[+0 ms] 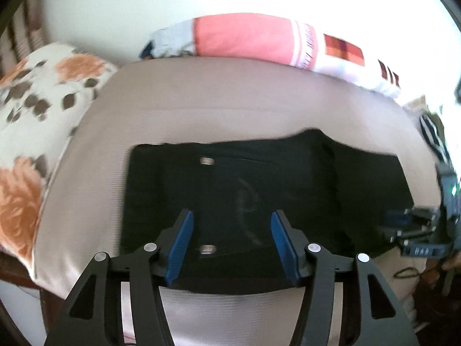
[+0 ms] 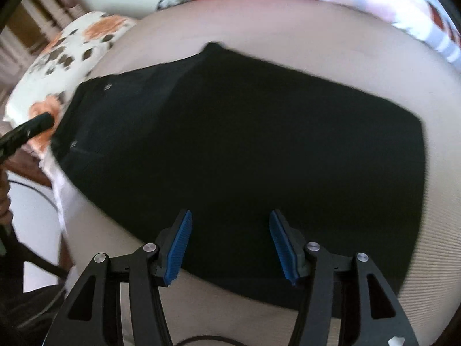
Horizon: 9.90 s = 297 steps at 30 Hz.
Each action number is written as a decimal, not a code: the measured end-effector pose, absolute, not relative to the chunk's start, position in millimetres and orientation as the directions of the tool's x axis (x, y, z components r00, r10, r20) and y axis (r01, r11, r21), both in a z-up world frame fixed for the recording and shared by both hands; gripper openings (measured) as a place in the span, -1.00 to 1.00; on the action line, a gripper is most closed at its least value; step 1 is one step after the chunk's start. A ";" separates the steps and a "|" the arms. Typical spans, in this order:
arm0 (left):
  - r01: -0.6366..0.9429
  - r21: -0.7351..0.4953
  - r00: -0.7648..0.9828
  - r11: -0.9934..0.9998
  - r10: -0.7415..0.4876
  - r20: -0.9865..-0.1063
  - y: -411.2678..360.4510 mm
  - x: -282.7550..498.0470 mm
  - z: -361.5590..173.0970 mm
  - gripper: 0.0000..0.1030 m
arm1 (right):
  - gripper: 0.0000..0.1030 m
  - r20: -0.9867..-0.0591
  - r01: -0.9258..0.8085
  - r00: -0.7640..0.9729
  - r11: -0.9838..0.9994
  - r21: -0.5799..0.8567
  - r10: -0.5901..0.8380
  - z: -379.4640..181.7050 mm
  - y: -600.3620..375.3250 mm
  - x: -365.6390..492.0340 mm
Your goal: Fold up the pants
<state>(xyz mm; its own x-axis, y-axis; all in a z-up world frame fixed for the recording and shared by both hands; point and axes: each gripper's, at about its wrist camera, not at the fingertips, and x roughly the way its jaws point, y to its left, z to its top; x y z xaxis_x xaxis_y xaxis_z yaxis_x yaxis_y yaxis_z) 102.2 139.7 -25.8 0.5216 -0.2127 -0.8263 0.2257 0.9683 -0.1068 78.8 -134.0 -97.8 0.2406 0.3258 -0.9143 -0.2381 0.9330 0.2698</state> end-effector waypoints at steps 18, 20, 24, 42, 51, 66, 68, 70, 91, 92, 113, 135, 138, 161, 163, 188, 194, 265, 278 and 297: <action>0.142 -0.392 0.389 0.909 -0.416 -0.822 271.4 161.7 -71.9 0.13 | 0.05 -0.869 -0.249 0.164 0.872 0.422 0.468 -79.3 -54.4 115.9; 0.148 -0.473 0.335 0.868 -0.494 -0.802 277.4 172.2 -82.4 0.13 | 0.06 -0.867 -0.223 0.183 0.878 0.423 0.464 -72.9 -56.4 121.6; 0.098 -0.597 0.214 0.796 -0.603 -0.769 288.7 197.5 -112.3 0.12 | 0.08 -0.876 -0.182 0.221 0.901 0.395 0.428 -63.3 -58.8 128.7; 0.066 -0.855 -0.025 0.514 -0.856 -0.516 295.5 250.6 -153.1 0.11 | 0.08 -0.870 -0.024 0.283 0.910 0.414 0.404 -49.8 -66.1 141.4; 0.111 -0.779 0.103 0.617 -0.787 -0.608 262.2 242.3 -144.9 -0.21 | 0.08 -0.849 -0.016 0.318 0.898 0.440 0.422 -43.8 -73.7 133.6; -0.063 -0.566 0.307 0.822 -0.524 -0.795 169.0 187.1 -33.3 -0.74 | 0.08 -0.762 0.019 0.474 0.860 0.511 0.442 -12.2 -166.5 104.2; -0.057 -0.579 0.316 0.814 -0.535 -0.783 146.0 179.6 -17.4 -0.76 | 0.08 -0.751 0.026 0.492 0.855 0.518 0.440 -8.7 -182.9 98.5; -0.032 -0.590 0.317 0.807 -0.552 -0.771 120.2 174.2 -3.7 -0.77 | 0.08 -0.743 0.033 0.509 0.853 0.522 0.435 -5.9 -201.9 92.9; 0.220 -0.447 0.249 0.867 -0.493 -0.833 -127.9 153.7 -58.4 -0.75 | 0.11 -0.702 0.259 0.615 0.749 0.610 0.359 -43.8 -344.7 25.2; 0.225 -0.441 0.249 0.869 -0.489 -0.836 -129.9 152.7 -62.1 -0.72 | 0.11 -0.703 0.257 0.613 0.750 0.610 0.362 -44.7 -344.2 26.0; 0.264 -0.339 0.422 0.903 -0.424 -0.801 -23.2 120.7 -43.4 0.38 | 0.11 -0.726 0.073 0.409 0.773 0.630 0.553 -72.6 -307.5 76.2; 0.068 -0.355 0.388 0.932 -0.353 -0.851 27.6 130.1 -83.1 0.38 | -0.68 -0.624 0.072 0.379 0.650 0.756 0.683 -116.6 -298.0 148.7; 0.076 -0.353 0.391 0.933 -0.353 -0.850 22.6 134.3 -79.7 0.38 | -0.79 -0.621 0.060 0.418 0.662 0.747 0.663 -94.1 -294.9 138.4; 0.241 -0.214 0.354 0.947 -0.291 -0.889 -36.0 163.9 -94.2 0.38 | -0.46 -0.800 0.227 0.443 0.812 0.537 0.405 -100.7 -337.7 87.9; 0.256 -0.227 0.333 0.939 -0.307 -0.892 -36.6 157.7 -93.9 0.38 | -0.46 -0.804 0.222 0.443 0.821 0.526 0.396 -94.2 -335.7 77.0; 0.304 -0.190 0.334 0.933 -0.292 -0.896 -45.1 107.0 -92.1 0.39 | -0.75 -0.843 0.201 0.424 0.873 0.445 0.332 -64.3 -310.2 14.3; 0.327 -0.157 0.345 0.932 -0.272 -0.898 -50.2 100.8 -90.5 0.39 | -0.76 -0.859 0.200 0.407 0.887 0.416 0.311 -63.7 -306.8 12.0; 0.210 -0.366 0.225 0.906 -0.409 -0.884 -22.1 148.2 -86.2 0.43 | 0.14 -0.799 0.162 0.344 0.808 0.567 0.492 -99.6 -356.9 59.0; 0.103 -0.586 0.129 0.804 -0.595 -0.793 -10.7 167.3 -99.5 0.43 | 0.14 -0.668 0.164 0.355 0.660 0.734 0.655 -127.0 -384.8 67.5; 0.092 -0.769 0.025 0.633 -0.774 -0.633 5.8 190.5 -117.7 0.42 | -0.08 -0.566 0.100 0.272 0.562 0.821 0.778 -145.8 -385.4 81.3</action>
<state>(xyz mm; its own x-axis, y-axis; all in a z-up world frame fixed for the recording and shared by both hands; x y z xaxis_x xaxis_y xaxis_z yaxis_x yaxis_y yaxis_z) 190.5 5.8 -117.7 0.0252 -0.7735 -0.6332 0.0916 0.6326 -0.7691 81.3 -385.4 -145.8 0.2715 0.7783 -0.5661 0.1004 0.5621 0.8209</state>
